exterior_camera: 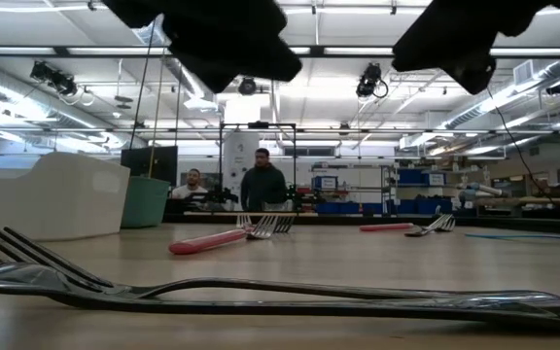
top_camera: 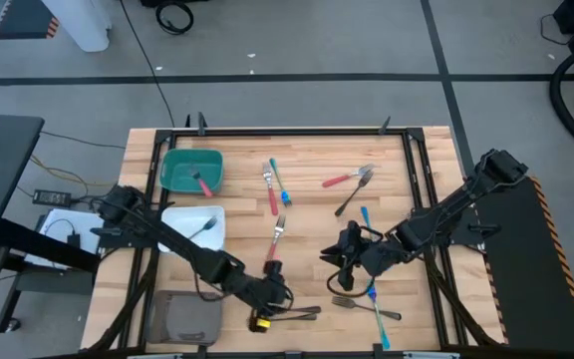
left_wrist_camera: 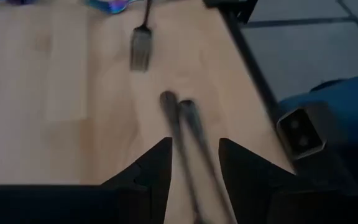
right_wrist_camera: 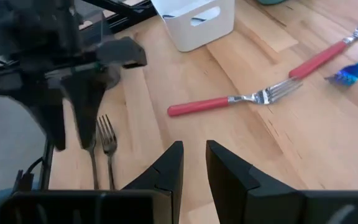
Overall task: Sort silverware by color (type)
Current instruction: Put the black fork into the black bin
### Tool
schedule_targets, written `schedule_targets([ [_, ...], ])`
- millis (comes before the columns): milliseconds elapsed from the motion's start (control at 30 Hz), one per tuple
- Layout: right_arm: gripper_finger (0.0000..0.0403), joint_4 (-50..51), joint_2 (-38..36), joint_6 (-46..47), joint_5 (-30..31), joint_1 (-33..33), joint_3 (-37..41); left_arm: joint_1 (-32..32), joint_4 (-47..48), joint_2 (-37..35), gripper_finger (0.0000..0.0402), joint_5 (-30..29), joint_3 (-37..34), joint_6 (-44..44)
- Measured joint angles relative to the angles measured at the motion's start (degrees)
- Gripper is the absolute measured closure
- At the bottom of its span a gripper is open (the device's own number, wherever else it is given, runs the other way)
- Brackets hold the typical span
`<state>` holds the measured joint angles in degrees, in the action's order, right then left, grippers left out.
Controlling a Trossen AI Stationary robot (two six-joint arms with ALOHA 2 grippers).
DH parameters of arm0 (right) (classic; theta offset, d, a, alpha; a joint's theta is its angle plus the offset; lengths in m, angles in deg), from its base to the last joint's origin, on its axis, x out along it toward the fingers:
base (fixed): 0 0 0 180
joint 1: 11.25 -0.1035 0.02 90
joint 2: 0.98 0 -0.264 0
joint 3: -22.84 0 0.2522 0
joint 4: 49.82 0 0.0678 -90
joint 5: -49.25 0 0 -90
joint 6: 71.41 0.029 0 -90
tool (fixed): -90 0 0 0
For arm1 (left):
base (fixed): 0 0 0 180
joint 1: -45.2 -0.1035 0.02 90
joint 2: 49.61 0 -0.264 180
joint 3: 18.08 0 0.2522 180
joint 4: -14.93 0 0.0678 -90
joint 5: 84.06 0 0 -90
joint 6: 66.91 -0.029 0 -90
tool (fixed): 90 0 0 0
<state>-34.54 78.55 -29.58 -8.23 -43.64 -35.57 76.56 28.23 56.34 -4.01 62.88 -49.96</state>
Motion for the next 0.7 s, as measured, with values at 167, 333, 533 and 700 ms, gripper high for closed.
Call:
schedule_targets([
  [167, 0.0325, -2.93, 0.0, 2.03, 3.11, -3.26, 1.37, 1.19, 1.03, 3.03, 0.026, 0.02, 2.29, 1.76],
  [333, 0.0325, -4.97, 0.0, 4.42, 5.47, -6.2, 2.06, 2.23, -0.27, 6.12, 0.026, 0.0, 2.66, 5.7],
  [533, 0.0325, -6.93, 0.02, 4.69, 9.97, -9.65, 2.17, 2.84, -1.11, 8.51, 0.026, -0.64, 2.61, 7.48],
  [700, 0.0325, -7.95, 0.05, 4.3, 12.57, -11.53, 2.11, 2.96, -1.33, 9.97, 0.026, -2.6, 2.65, 7.91],
])
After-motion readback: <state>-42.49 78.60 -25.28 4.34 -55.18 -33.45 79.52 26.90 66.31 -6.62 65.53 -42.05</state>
